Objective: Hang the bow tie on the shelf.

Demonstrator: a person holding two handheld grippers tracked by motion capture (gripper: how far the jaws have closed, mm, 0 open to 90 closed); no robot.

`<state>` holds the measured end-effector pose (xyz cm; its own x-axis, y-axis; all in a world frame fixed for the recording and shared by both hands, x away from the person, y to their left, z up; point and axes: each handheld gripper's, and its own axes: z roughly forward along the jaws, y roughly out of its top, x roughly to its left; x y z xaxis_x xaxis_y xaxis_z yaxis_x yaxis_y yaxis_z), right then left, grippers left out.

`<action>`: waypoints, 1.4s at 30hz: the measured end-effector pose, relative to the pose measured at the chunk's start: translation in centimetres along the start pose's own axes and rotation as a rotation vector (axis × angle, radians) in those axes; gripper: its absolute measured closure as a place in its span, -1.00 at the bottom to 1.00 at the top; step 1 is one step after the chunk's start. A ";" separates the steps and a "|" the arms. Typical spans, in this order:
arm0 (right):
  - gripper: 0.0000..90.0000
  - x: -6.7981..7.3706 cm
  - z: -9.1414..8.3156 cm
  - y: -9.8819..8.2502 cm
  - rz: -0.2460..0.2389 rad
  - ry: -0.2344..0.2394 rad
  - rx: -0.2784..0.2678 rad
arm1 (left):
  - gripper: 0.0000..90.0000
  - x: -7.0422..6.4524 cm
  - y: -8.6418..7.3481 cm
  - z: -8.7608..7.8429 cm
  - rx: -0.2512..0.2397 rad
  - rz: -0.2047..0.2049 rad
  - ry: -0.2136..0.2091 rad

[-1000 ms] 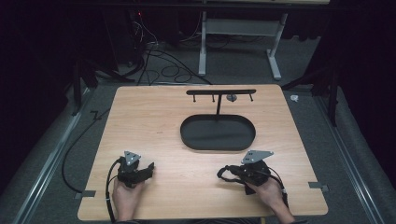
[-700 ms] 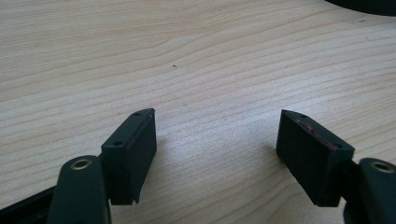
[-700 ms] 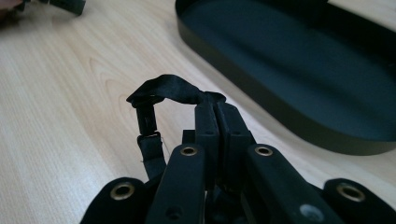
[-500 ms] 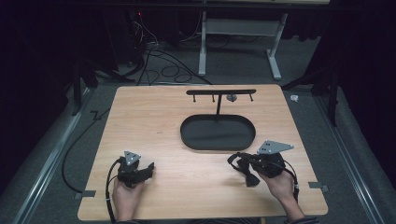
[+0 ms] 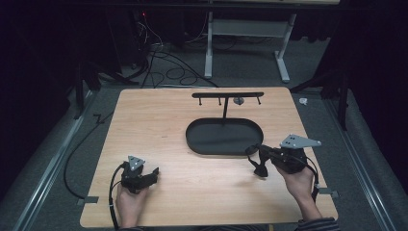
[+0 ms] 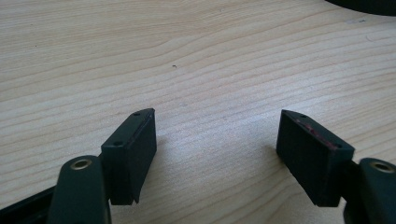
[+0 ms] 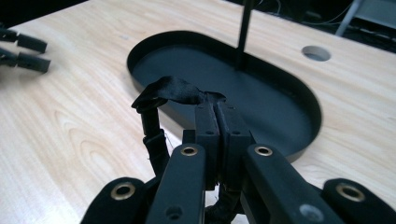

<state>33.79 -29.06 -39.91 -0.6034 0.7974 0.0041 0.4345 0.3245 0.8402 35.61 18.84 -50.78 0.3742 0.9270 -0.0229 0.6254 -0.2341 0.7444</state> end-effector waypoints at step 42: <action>0.99 -5.1 0.2 5.7 0.059 -0.121 -0.083 | -0.35 0.0 0.0 0.0 0.002 0.001 -0.001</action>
<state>39.42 -31.16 -35.28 -0.4912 0.8710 -0.0070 0.4070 0.2367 0.8823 35.64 18.85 -50.76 0.3753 0.9266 -0.0229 0.6262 -0.2352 0.7434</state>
